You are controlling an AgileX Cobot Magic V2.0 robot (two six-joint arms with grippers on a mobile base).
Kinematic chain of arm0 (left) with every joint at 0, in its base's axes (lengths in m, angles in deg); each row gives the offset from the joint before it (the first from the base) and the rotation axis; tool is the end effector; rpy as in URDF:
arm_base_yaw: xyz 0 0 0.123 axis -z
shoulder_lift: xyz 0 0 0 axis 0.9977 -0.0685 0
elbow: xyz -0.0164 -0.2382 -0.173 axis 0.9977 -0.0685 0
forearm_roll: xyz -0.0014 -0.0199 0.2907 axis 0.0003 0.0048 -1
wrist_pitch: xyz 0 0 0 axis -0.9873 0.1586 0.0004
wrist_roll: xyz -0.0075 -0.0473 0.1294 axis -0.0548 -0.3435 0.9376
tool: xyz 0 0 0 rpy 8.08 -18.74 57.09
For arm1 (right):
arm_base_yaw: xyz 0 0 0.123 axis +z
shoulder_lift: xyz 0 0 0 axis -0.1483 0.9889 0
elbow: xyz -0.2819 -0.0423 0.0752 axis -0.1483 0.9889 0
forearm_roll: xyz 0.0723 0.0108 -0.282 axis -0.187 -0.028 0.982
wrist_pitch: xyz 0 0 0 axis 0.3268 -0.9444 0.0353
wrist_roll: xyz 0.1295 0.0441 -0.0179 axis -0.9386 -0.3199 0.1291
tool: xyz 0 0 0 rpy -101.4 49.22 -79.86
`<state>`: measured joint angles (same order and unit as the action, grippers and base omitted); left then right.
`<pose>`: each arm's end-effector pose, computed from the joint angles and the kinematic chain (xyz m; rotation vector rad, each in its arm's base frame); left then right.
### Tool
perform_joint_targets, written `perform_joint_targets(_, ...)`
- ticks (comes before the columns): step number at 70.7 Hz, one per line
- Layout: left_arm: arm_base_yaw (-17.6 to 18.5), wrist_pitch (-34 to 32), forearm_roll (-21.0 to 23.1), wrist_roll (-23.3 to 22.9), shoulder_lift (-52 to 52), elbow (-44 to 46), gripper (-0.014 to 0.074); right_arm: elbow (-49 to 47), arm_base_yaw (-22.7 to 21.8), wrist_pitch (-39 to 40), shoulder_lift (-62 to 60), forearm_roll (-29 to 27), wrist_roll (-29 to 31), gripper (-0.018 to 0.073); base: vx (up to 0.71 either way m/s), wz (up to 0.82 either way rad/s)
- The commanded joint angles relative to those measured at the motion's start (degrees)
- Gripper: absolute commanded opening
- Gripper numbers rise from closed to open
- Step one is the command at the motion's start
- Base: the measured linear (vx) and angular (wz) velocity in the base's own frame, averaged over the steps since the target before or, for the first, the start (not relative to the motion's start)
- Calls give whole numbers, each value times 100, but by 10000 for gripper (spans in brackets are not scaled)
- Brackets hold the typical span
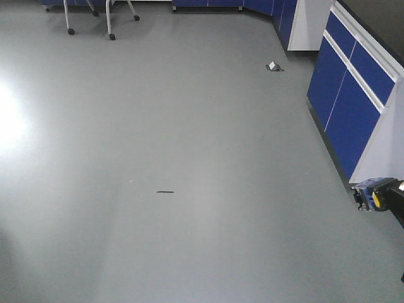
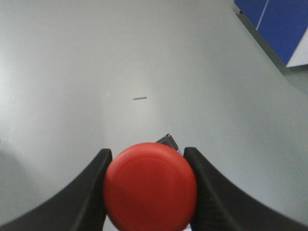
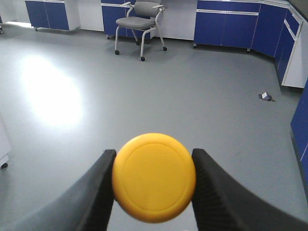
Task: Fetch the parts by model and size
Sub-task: 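Drive the base to the bench with the red tray, holding both switches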
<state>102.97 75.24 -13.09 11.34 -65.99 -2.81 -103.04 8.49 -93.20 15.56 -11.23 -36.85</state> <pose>0.1222 -0.0208 0.3188 0.1283 2.1485 -0.1164 0.1576 0.0486 0.3015 -0.2823 1.7793 0.2040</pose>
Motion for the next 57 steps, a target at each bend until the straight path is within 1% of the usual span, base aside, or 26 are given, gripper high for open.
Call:
perform_joint_targets(1, 19, -423, -35, -27, -49, 133, 3, -173, -9, 485, 21, 49, 76, -6, 75, 2)
perform_joint_targets(41, 19, -422, -36, -27, -57, 133, 3, -173, -9, 469, 20, 19, 76, -6, 75, -3)
perform_joint_targets(57, 19, -426, -36, -27, -57, 133, 3, -173, -9, 469, 20, 19, 76, -6, 77, 6)
